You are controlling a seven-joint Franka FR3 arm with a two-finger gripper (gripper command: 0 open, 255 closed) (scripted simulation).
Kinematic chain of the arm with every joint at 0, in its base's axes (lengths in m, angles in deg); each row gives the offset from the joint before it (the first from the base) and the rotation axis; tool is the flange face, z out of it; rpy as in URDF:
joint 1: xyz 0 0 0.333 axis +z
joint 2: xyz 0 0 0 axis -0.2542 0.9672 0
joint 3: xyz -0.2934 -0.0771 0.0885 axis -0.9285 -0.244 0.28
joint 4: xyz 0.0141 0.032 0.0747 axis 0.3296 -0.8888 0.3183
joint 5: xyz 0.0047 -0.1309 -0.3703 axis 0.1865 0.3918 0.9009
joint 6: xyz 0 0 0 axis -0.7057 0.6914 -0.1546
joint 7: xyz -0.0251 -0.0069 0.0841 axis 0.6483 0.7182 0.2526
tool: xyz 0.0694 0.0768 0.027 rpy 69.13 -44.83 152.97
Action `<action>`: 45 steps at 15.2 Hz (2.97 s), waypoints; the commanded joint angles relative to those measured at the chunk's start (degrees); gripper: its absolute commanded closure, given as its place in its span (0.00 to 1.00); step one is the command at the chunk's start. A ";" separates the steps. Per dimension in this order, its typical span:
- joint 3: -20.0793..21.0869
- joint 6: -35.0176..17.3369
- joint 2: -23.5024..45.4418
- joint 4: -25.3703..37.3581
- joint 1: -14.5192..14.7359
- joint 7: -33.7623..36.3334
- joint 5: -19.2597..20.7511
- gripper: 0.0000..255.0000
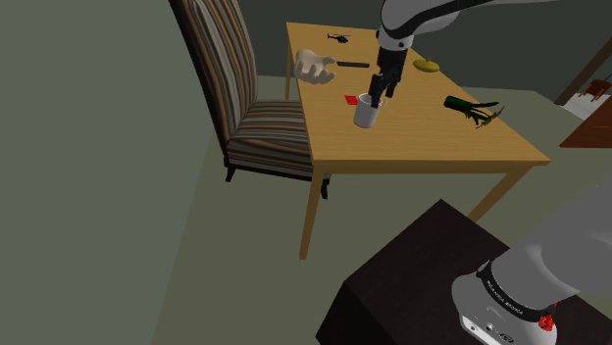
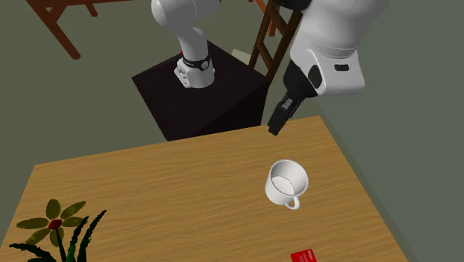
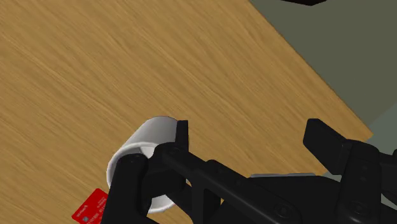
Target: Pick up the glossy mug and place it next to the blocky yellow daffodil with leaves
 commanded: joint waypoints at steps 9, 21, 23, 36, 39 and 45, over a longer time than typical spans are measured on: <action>-0.41 -0.30 19.13 18.25 -2.19 -4.81 -2.22 0.00; -0.44 -4.11 20.40 15.72 -2.40 -4.84 -2.27 0.00; -0.44 -4.10 20.40 15.72 -2.40 -4.84 -2.27 0.00; -0.47 -2.19 19.46 16.71 -2.36 -4.94 -2.22 1.00; -0.51 -0.22 18.63 17.86 -2.33 -5.05 -2.18 1.00; -0.56 3.82 17.23 20.51 -2.28 -5.30 -2.11 1.00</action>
